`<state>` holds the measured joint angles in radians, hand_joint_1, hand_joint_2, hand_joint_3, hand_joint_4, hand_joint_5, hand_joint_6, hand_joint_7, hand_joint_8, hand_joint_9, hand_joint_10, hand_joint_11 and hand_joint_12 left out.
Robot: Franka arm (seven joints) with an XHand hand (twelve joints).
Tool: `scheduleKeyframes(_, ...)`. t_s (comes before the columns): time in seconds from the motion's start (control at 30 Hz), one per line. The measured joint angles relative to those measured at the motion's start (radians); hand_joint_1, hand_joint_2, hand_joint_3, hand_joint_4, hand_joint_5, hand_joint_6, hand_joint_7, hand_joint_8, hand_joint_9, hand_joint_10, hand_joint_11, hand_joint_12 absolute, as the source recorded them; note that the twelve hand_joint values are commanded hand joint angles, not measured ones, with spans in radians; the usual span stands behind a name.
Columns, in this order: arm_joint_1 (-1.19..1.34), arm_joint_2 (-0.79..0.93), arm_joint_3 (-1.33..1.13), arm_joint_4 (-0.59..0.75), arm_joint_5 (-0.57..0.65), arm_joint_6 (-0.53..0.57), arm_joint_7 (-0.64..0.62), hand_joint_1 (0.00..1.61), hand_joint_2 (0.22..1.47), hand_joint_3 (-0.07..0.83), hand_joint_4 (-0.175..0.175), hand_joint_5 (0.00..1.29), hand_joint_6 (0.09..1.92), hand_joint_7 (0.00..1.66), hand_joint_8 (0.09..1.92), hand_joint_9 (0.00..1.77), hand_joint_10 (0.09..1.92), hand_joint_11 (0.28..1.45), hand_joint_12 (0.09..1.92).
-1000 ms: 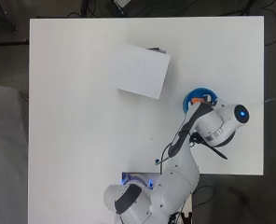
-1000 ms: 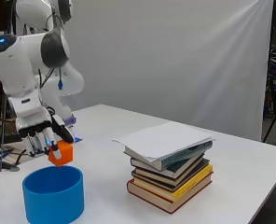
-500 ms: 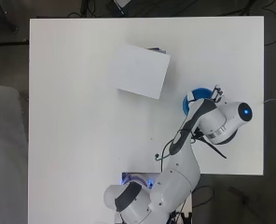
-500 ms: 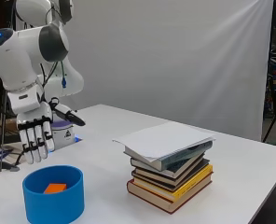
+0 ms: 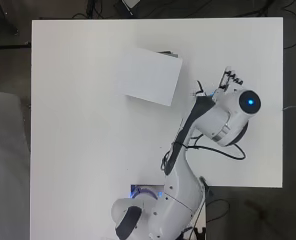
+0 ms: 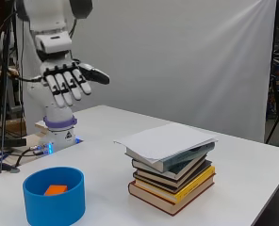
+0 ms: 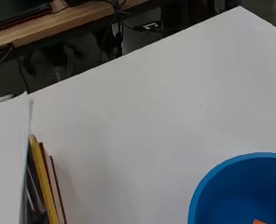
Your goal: Teleoperate dual arm-hand system to pick and place objects
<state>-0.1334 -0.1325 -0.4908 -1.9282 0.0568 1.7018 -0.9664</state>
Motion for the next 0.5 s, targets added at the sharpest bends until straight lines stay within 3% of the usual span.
scheduleKeyframes(0.37,0.007,-0.286,0.292,-0.018,-0.085,-0.152,0.061,0.01,1.01,0.017,0.068,0.21,0.09,0.26,0.09,0.4,0.09,0.41,0.09)
scheduleKeyframes(0.5,0.009,-0.305,0.329,-0.04,-0.122,-0.166,0.081,0.0,1.01,0.012,0.075,0.21,0.09,0.26,0.09,0.42,0.09,0.41,0.09)
